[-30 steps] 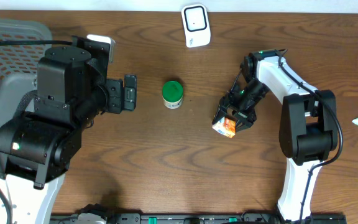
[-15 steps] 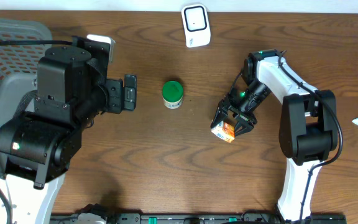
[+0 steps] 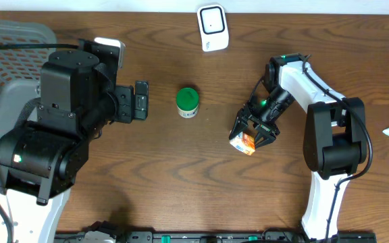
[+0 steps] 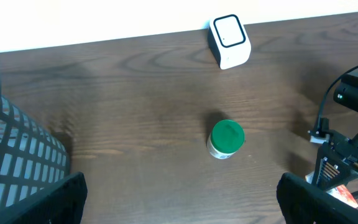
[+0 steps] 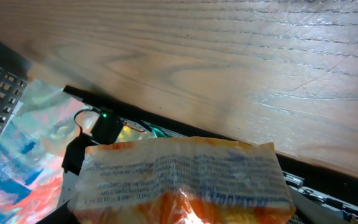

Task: Scan the item barcode
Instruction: 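Lift the orange snack pack and turn it with the right gripper, then hold the orange snack pack up to the white scanner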

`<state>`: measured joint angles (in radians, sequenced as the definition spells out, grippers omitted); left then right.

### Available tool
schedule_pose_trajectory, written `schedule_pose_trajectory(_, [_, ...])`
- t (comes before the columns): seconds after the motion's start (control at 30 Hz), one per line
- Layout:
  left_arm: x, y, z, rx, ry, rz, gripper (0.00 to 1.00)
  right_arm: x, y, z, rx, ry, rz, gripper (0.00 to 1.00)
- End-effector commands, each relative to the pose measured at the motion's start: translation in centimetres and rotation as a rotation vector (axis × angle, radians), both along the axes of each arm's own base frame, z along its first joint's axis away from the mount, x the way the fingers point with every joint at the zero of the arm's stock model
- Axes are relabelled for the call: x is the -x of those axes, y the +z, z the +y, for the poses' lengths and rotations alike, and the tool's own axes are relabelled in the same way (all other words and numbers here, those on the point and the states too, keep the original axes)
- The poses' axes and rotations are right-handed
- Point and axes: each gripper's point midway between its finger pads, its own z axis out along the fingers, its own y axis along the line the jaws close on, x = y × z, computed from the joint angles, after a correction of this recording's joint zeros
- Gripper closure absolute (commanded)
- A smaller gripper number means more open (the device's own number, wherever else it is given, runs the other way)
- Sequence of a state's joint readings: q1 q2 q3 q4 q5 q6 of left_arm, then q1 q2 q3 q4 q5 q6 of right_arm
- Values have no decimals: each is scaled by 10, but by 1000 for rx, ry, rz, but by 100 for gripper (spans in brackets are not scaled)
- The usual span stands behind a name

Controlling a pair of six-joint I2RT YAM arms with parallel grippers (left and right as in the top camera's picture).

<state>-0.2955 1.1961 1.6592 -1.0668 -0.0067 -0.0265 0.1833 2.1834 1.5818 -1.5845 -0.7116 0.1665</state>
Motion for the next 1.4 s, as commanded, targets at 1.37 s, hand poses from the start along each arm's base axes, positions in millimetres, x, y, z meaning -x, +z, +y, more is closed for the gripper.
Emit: schedule_pose_trajectory(1.37, [-1, -1, 4, -5, 18, 2, 2, -228, 103, 70, 542, 221, -1356, 54])
